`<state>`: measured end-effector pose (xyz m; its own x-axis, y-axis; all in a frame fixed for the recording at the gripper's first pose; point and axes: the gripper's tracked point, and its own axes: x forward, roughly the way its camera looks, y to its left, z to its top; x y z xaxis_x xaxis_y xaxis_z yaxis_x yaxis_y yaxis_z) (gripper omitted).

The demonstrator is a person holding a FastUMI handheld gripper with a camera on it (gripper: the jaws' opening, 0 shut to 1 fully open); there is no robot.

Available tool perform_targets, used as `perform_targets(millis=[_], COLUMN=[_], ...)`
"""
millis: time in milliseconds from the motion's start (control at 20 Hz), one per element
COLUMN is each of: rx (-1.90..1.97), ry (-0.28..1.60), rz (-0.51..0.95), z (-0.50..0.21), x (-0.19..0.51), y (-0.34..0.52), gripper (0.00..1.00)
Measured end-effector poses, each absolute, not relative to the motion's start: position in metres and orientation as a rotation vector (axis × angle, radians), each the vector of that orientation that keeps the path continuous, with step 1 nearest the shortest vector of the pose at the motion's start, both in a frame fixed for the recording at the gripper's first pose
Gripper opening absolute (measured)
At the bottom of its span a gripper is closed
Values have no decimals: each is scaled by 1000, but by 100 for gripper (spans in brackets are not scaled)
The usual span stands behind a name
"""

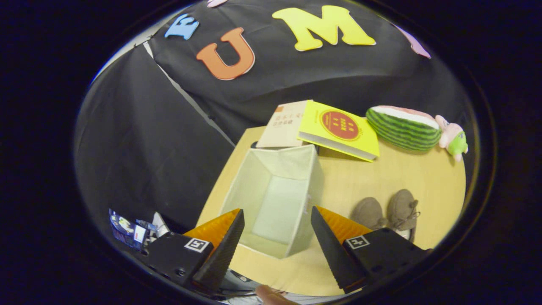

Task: Open the storage box then place both shoes into the box .Put the left shoe in first, then the right shoe, with the right side of both shoes facing outward in a uniform manner.

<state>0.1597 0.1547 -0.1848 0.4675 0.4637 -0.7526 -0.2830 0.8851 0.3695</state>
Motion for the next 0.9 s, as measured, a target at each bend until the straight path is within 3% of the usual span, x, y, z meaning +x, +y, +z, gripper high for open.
perform_targets(millis=[500,700,900], rx=[95,159,56], ry=[1212,1367,1355], rz=[337,318,250], z=[-293,-324,-357], x=[122,109,132], y=[38,19,-5], gripper=[99,91,78])
